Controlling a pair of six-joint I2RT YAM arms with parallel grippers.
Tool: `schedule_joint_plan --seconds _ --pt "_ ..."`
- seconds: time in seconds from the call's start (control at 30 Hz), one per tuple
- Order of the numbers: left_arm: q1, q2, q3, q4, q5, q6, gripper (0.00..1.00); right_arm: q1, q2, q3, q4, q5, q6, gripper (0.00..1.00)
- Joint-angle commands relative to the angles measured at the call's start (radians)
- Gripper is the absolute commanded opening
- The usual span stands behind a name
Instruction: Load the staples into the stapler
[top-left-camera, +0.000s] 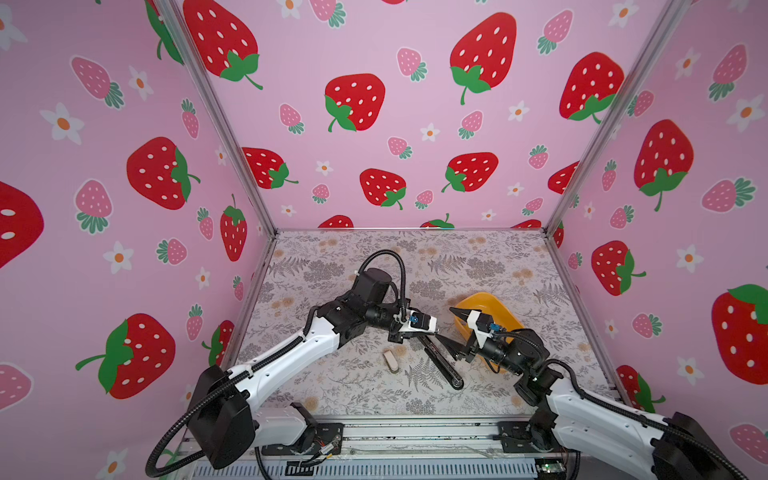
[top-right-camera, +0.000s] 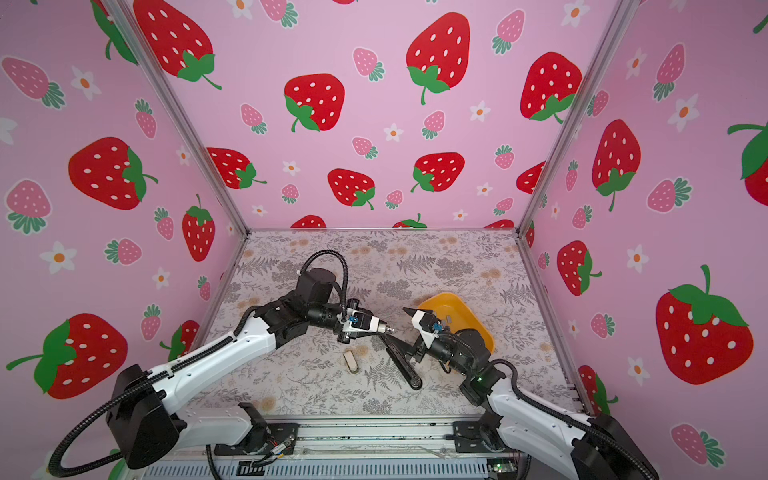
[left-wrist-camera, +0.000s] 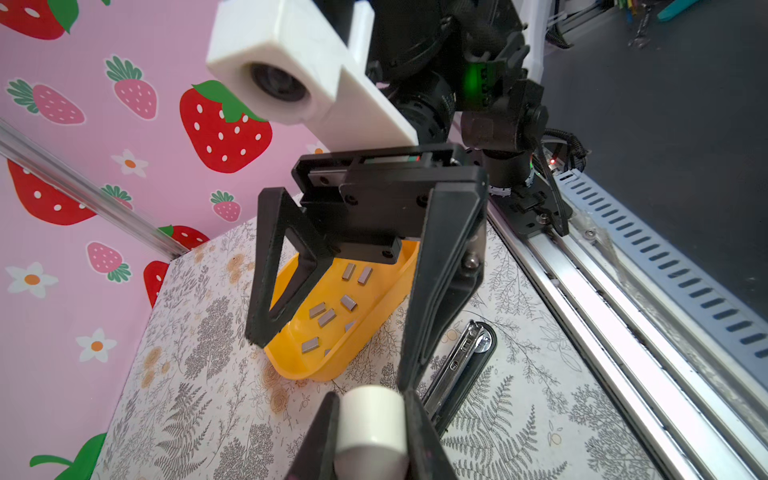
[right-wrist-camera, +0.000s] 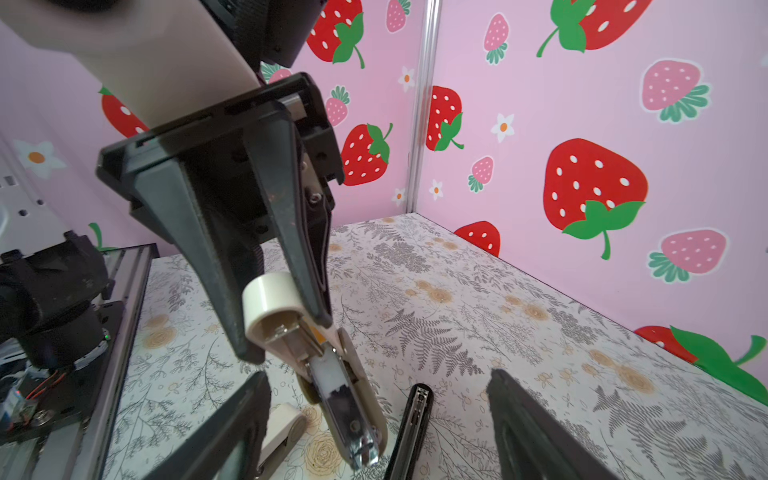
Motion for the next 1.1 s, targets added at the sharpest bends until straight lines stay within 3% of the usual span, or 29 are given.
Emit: schedule_joint_plan --seconds 0.0,0.33,0.9,1.07 --pt "0.000 0.010 0.050 -0.042 0.073 0.047 0.00 0.029 0.037 0.032 -0.012 -0.087 -0.055 0.82" --pt "-0.012 0.013 0.058 -0.068 0.098 0.068 0.00 0.084 0.130 0.097 -0.084 -0.077 -0.109 0.69" --pt "-0.023 0.011 0.062 -0.076 0.103 0.068 0.01 0.093 0.166 0.122 -0.098 -0.060 -0.108 0.26" --pt "-0.020 -0.011 0.027 -0.008 0.056 0.031 0.32 0.094 0.194 0.155 -0.132 0.050 -0.039 0.17"
